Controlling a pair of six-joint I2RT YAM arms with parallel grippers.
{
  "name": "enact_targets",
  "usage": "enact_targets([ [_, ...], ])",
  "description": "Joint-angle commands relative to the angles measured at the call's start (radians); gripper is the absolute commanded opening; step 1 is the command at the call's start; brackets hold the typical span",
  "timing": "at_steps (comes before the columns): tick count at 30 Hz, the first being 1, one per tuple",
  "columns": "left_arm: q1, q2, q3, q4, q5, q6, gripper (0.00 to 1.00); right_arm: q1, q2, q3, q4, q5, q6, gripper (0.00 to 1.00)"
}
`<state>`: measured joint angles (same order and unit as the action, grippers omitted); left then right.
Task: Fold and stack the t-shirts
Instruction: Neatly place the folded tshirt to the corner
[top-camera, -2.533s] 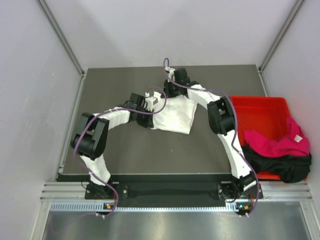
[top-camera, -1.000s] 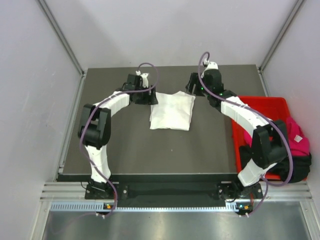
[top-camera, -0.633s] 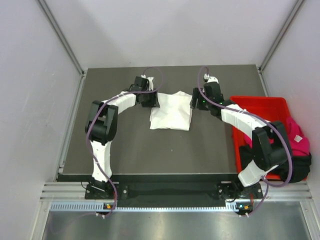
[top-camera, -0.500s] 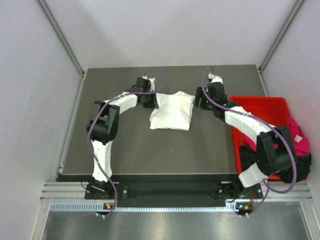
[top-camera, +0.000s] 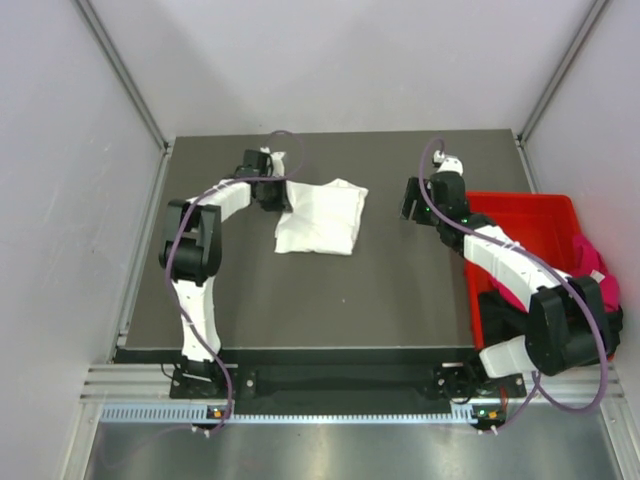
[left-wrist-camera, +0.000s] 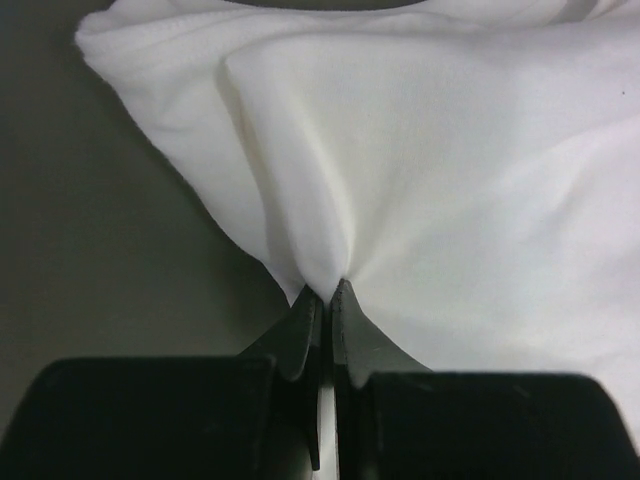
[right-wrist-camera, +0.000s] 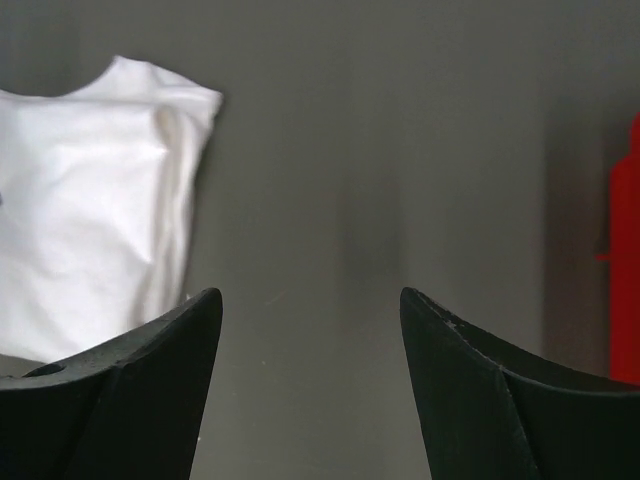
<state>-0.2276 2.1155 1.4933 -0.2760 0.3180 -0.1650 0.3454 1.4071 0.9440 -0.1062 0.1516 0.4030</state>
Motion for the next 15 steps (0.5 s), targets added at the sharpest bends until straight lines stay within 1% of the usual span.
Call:
enact_targets([
  [1,0.156,-0.006,0.048,-0.109,-0.118,0.156,0.00,-0.022,-0.063,-0.011,0.005,0.035,-0.027,0.72],
  [3,0.209,0.038,0.113,-0.135,-0.158,0.194,0.00,-0.028,-0.085,-0.022,0.000,0.037,-0.036,0.72],
  [4,0.268,0.055,0.136,-0.137,-0.169,0.199,0.00,-0.032,-0.089,-0.025,-0.003,0.042,-0.039,0.72],
  [5,0.295,0.087,0.162,-0.135,-0.193,0.200,0.00,-0.034,-0.097,-0.030,-0.004,0.046,-0.044,0.72],
  [7,0.362,0.142,0.251,-0.129,-0.212,0.193,0.00,-0.042,-0.118,-0.040,-0.007,0.055,-0.053,0.72],
  [9,0.408,0.185,0.353,-0.109,-0.244,0.186,0.00,-0.049,-0.137,-0.048,-0.018,0.066,-0.062,0.73],
  [10,0.419,0.236,0.398,-0.115,-0.263,0.190,0.00,-0.054,-0.141,-0.048,-0.023,0.075,-0.072,0.72],
  [11,0.430,0.263,0.498,-0.126,-0.290,0.193,0.00,-0.054,-0.149,-0.048,-0.030,0.081,-0.075,0.72],
  [13,0.456,0.349,0.608,-0.172,-0.309,0.199,0.00,-0.060,-0.168,-0.051,-0.050,0.098,-0.087,0.73],
  [14,0.467,0.377,0.704,-0.184,-0.309,0.197,0.00,-0.060,-0.175,-0.054,-0.053,0.104,-0.090,0.73],
  [15,0.484,0.403,0.746,-0.193,-0.351,0.200,0.00,-0.063,-0.194,-0.059,-0.058,0.109,-0.095,0.73],
])
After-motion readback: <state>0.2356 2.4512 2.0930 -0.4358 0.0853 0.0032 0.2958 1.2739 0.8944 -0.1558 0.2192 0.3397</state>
